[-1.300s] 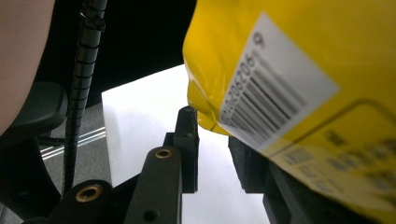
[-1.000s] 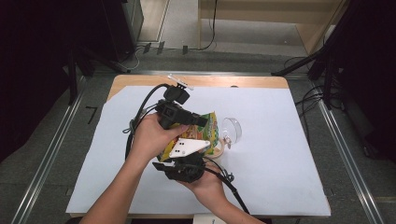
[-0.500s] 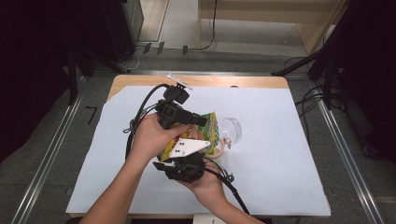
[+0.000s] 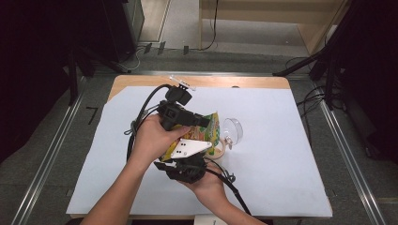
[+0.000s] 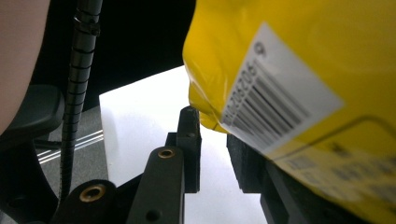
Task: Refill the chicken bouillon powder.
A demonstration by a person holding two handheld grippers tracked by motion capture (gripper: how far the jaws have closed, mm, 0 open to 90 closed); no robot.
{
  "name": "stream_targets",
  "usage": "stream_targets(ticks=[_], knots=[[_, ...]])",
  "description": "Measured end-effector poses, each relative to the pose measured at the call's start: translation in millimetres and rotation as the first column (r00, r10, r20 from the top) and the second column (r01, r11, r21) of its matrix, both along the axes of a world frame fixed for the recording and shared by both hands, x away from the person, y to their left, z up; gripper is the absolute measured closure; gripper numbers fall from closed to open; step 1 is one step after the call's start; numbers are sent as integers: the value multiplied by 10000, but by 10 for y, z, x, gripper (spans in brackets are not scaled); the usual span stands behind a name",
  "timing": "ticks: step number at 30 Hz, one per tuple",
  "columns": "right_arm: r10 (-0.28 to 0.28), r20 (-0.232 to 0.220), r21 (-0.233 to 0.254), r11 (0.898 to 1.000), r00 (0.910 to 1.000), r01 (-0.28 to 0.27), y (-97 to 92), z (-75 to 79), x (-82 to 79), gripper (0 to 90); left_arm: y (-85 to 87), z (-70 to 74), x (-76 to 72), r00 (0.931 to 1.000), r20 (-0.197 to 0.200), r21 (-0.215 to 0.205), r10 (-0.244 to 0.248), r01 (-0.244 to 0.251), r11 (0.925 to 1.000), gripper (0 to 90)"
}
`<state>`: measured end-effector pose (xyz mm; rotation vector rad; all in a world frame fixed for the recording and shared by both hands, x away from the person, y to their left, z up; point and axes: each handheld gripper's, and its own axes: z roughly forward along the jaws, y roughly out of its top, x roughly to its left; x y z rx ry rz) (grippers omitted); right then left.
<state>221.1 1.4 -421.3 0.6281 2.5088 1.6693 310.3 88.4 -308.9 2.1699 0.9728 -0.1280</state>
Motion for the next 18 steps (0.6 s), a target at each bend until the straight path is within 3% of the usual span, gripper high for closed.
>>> stream_targets(ticks=[8, 18], knots=[[-80, -1, 179, 9998, 10000, 81, -12, -42, 21, 758, -24, 2, -18, 9999, 114, 50, -49, 48, 10000, 773], [-107, -348, 224, 9997, 9993, 114, -3, -11, 31, 751, -36, -9, 42, 10000, 52, 75, -75, 74, 9999, 782]])
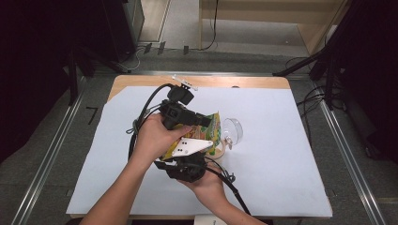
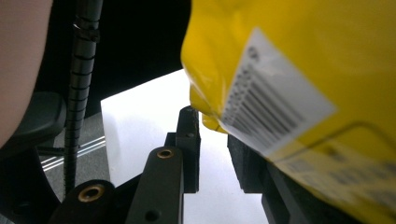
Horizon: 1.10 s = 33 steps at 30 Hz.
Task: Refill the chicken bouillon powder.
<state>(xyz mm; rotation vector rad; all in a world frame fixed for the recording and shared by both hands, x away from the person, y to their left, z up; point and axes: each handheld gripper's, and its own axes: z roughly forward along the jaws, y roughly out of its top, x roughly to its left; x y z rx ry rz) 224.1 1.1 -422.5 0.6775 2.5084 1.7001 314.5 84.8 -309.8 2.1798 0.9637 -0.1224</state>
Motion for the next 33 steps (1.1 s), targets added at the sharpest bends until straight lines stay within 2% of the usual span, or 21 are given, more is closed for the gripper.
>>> stream_targets(ticks=[15, 33], knots=[[201, 34, -176, 9996, 9998, -200, 8, 34, 2, 752, 31, 13, 5, 9999, -104, -59, 40, -40, 10000, 779], [177, 110, -83, 9998, 9998, -176, 8, 25, -7, 757, 14, 16, -14, 10000, -51, 34, 5, -5, 10000, 773]])
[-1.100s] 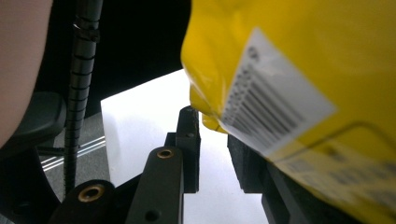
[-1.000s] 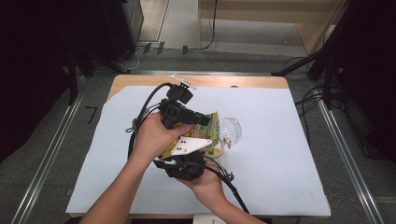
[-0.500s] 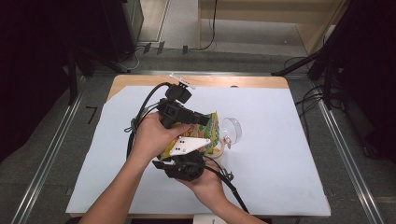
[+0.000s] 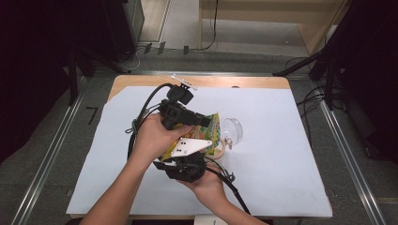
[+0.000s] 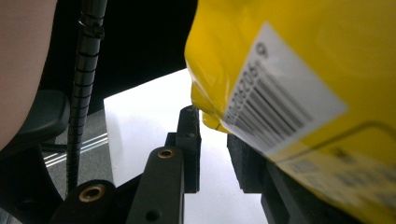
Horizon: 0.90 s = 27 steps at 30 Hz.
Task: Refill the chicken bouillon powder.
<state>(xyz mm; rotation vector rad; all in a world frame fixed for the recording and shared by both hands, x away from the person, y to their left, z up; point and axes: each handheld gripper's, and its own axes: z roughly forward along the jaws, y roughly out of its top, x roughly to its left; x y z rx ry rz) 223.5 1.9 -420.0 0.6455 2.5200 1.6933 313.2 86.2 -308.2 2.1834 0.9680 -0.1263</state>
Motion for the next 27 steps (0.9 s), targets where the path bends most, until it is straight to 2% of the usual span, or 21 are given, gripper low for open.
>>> stream_targets(ticks=[22, 27], knots=[[-36, 178, 106, 9999, 9998, 34, 1, -13, -8, 764, -21, 16, -29, 9999, 137, 121, -20, 18, 9999, 770], [-26, 100, 124, 9999, 9999, 25, 0, -10, -8, 763, -17, 13, -25, 9999, 106, 101, -15, 14, 9999, 770]])
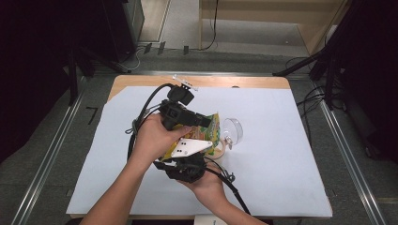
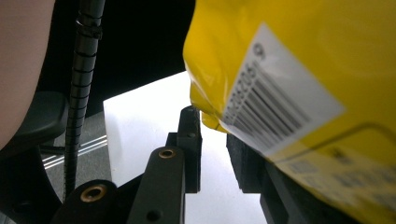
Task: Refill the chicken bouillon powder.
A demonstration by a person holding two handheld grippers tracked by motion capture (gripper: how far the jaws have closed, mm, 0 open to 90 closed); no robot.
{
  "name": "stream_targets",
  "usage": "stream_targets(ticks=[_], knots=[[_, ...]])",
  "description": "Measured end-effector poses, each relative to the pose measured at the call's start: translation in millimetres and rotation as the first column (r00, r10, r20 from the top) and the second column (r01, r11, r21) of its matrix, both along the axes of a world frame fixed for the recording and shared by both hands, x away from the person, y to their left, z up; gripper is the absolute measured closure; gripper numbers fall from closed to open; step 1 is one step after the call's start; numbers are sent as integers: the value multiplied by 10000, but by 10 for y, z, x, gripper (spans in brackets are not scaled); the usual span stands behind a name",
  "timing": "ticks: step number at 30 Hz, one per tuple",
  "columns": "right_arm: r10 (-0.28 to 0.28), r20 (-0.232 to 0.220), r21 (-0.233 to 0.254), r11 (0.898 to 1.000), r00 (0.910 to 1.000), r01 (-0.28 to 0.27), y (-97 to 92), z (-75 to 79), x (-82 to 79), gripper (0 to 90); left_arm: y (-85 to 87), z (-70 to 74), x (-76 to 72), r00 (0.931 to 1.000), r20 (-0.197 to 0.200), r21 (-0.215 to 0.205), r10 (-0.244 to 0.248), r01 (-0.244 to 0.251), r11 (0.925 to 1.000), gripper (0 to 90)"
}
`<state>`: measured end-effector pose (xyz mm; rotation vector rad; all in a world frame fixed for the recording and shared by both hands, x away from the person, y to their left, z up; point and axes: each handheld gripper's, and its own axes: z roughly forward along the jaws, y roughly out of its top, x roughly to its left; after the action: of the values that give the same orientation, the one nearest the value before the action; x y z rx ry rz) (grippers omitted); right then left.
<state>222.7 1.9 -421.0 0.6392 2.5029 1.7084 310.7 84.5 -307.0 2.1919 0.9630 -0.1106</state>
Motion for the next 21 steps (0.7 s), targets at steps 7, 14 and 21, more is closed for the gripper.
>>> stream_targets(ticks=[7, 14, 21], knots=[[17, 32, -72, 10000, 10000, -16, -2, -4, 6, 764, 5, -7, 6, 10000, -29, -40, 7, -7, 10000, 770], [41, 77, -79, 10000, 10000, -40, 3, 4, 2, 765, 18, 0, 3, 10000, -39, -112, 28, -29, 9999, 769], [69, 217, -66, 10000, 9997, -67, -2, -11, 2, 770, 2, 3, -14, 10000, 35, -47, 21, -21, 10000, 769]])
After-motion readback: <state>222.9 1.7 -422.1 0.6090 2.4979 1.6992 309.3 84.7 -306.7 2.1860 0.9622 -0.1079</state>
